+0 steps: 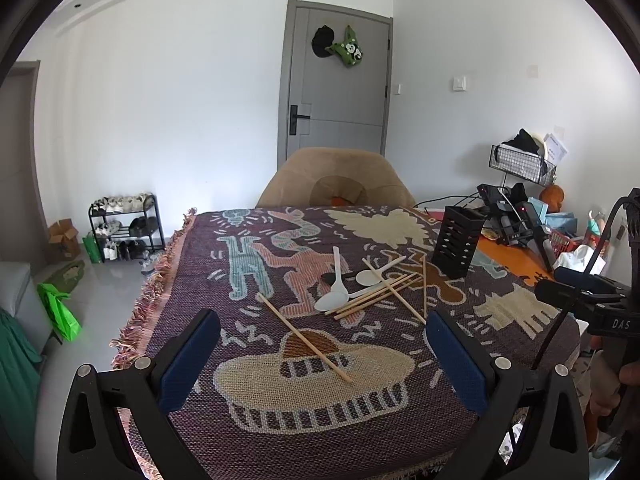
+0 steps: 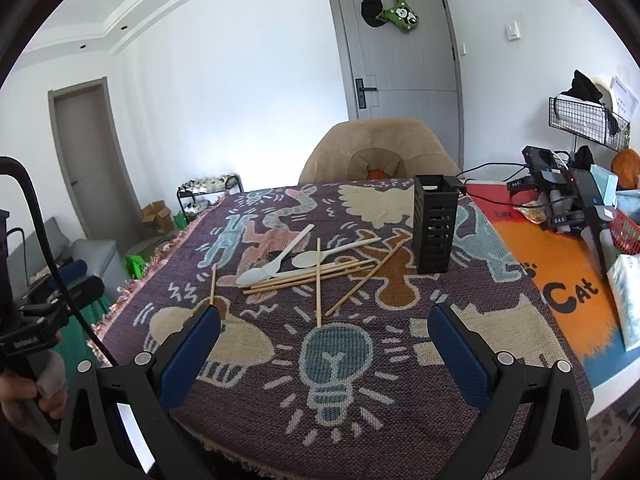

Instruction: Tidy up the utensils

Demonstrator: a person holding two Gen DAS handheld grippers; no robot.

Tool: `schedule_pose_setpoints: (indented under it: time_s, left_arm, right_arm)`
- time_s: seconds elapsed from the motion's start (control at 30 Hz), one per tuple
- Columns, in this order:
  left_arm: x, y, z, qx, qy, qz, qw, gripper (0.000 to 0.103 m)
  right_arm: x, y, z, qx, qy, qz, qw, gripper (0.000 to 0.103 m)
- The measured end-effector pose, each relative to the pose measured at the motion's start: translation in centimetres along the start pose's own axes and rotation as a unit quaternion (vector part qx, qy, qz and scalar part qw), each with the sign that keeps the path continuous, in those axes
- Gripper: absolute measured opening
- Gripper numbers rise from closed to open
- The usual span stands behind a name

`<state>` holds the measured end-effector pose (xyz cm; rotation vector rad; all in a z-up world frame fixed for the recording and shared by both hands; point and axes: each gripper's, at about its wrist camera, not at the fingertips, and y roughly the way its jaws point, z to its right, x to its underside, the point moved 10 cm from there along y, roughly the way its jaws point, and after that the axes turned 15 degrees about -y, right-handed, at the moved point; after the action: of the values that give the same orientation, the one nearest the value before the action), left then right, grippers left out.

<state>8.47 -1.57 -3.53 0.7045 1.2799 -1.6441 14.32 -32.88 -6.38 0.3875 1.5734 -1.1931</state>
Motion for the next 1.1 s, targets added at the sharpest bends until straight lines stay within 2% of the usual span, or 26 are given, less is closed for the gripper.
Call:
schedule_pose_setpoints:
  time_s: [0.37, 1.1]
  left_arm:
    - [-0.17, 0.11, 0.01, -0.001, 0.0, 0.0, 1.0, 0.103]
    - [-0.06, -0.06, 0.17, -0.002, 0.003, 0.007, 1.0, 0.103]
  right_arm:
    - [0.49, 0.16, 0.28, 0.018, -0.008, -0.003, 1.0, 0.103]
    - [0.21, -0.35, 0.23, 0.021, -0.013, 0.005, 1.0, 0.103]
